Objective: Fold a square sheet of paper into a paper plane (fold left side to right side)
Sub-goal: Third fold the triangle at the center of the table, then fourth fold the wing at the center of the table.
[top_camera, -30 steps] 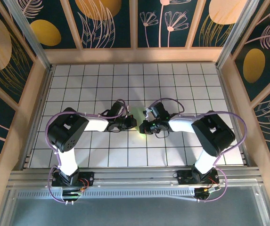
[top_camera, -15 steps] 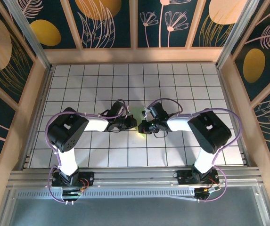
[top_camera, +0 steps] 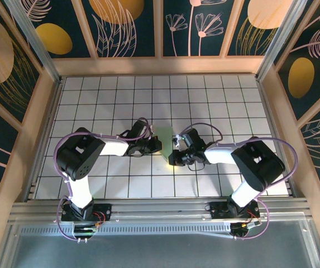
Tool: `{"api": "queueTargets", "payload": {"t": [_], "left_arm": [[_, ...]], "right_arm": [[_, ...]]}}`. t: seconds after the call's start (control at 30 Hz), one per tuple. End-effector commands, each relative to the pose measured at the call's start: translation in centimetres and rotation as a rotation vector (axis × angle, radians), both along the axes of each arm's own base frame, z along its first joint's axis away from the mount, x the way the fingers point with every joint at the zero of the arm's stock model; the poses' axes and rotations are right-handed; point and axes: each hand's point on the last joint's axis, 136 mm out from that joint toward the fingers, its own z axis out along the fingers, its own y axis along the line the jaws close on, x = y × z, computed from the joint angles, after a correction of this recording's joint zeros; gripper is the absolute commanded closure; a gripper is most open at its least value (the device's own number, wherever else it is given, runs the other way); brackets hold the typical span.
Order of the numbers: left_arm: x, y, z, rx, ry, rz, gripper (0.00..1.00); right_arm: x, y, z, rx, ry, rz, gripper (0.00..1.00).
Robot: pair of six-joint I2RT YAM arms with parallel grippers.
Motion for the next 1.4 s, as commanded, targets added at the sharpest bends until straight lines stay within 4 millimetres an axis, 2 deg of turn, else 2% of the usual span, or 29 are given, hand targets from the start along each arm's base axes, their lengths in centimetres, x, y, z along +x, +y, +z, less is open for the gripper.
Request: {"api": "queueTargets", "payload": {"t": [0.0,0.1,0.27,0.37,0.47,0.57,0.63,0.67,0.83,0.97,1.17,1.27,1.37], "left_arm": [[-2.1,2.4,-4.5,0.121,0.120,0.052,1.00],[-2.4,2.0,-4.3,0.063,0.138,0.072,1.00],[-2.4,1.9,-4.1,0.022,0.148,0.106,1.00],[-2.2,1.1,-3.4,-0.017,0.144,0.109,1.00],[-1.4,0.2,-1.5,-0.085,0.112,0.113,1.00],[-0.2,-0.3,0.7,-0.106,0.047,0.108,0.90],[0.9,0.3,1.8,-0.081,0.006,0.117,0.83],[1.3,0.7,2.2,-0.070,-0.007,0.123,0.81],[3.2,4.0,3.7,-0.057,-0.055,0.190,0.70],[3.6,5.6,3.0,-0.040,-0.052,0.218,0.65],[3.6,5.9,2.9,-0.078,-0.047,0.237,0.62],[3.6,6.0,2.8,-0.099,-0.041,0.246,0.61],[3.8,6.1,2.8,-0.112,-0.038,0.250,0.57]], "right_arm": [[-3.8,-2.7,-2.3,-0.101,0.145,0.012,1.00],[-2.6,-2.6,-0.8,-0.061,0.110,0.002,1.00],[0.6,-3.0,2.9,-0.001,0.002,-0.027,1.00],[3.0,-4.0,4.5,0.013,-0.081,-0.081,0.88],[5.2,-4.6,5.2,0.004,-0.161,-0.111,0.78],[7.1,-4.5,5.5,-0.008,-0.236,-0.121,0.69],[8.1,-4.1,5.7,0.006,-0.272,-0.120,0.65],[8.4,-3.8,5.7,0.015,-0.283,-0.119,0.60],[9.3,-2.4,4.9,0.023,-0.314,-0.073,0.52],[9.4,-1.3,4.1,0.034,-0.310,-0.043,0.51],[9.6,0.2,3.5,0.058,-0.308,-0.009,0.54],[9.8,0.5,3.3,0.067,-0.304,-0.006,0.58],[9.9,0.8,3.3,0.081,-0.299,0.002,0.68]]}}
